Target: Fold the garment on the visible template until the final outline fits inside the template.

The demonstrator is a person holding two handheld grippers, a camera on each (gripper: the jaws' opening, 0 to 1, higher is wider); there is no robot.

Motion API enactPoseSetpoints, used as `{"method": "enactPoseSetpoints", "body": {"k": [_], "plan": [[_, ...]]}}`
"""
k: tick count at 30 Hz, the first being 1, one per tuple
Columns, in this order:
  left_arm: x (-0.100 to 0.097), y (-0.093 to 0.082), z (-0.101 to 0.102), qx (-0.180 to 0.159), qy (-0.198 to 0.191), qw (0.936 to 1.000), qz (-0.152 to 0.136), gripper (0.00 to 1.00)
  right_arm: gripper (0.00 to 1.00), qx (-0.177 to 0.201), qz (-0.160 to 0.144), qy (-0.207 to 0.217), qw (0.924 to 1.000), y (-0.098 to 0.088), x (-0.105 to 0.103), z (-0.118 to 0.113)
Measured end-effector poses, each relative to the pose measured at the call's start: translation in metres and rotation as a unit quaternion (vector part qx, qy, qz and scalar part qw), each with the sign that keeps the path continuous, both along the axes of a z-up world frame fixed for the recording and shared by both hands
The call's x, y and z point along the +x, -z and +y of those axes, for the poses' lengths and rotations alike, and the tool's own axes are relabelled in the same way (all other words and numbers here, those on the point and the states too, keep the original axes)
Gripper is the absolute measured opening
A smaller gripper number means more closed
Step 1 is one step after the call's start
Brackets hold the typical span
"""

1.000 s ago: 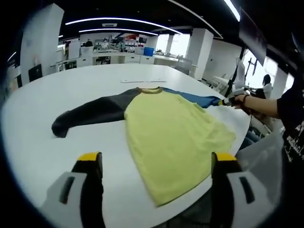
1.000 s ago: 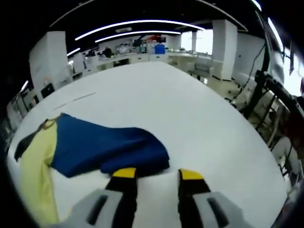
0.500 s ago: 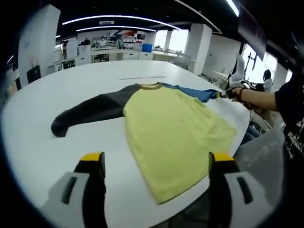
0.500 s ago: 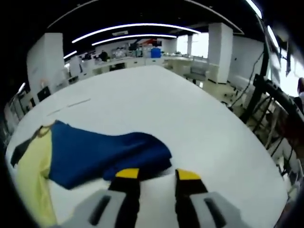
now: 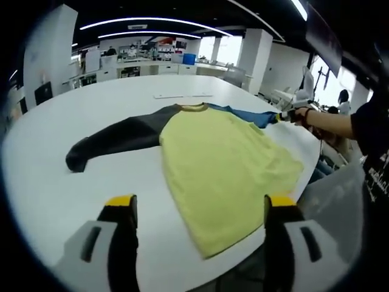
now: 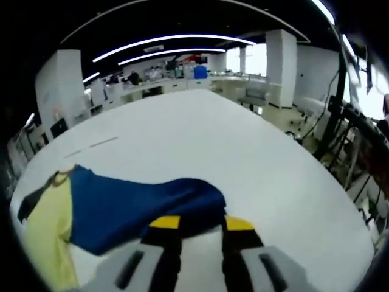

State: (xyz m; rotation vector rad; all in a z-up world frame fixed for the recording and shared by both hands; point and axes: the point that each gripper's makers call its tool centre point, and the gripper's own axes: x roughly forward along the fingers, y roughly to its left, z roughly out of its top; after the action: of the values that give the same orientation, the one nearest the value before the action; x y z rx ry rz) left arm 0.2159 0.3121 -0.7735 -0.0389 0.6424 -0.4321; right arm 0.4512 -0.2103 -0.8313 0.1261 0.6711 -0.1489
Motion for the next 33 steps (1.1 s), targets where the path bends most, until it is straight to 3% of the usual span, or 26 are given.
{"method": "enactPoseSetpoints", "body": {"k": [6,8,10,19,25,31,33], "plan": [[0.001,0.000,-0.002,0.004,0.004,1.0000,-0.001,0.81,0.19,0.011,-0.006,0.001,0.9999,-0.004,-0.001,0.008],[0.001,0.000,-0.003,0.003,0.006,1.0000,-0.002,0.81,0.18,0.015,-0.007,0.001,0.9999,0.001,0.007,0.001],[0.000,0.001,-0.004,-0.001,0.006,1.0000,-0.002,0.80,0.17,0.013,-0.010,-0.001,0.9999,-0.006,-0.003,0.010],[0.003,0.002,-0.003,0.005,0.012,0.9999,0.005,0.78,0.07,0.024,-0.002,0.000,0.9997,0.005,0.006,0.004],[0.002,0.002,-0.002,0.006,0.012,0.9999,0.005,0.77,0.07,0.014,0.016,-0.003,0.9998,0.014,0.002,0.005],[-0.001,0.003,-0.001,0.005,0.008,0.9999,0.008,0.76,0.07,0.004,0.014,-0.006,0.9999,0.016,0.009,-0.002],[-0.002,0.004,0.000,0.006,0.007,0.9999,0.010,0.76,0.05,-0.017,0.020,-0.019,0.9995,0.014,0.004,0.001]]}}
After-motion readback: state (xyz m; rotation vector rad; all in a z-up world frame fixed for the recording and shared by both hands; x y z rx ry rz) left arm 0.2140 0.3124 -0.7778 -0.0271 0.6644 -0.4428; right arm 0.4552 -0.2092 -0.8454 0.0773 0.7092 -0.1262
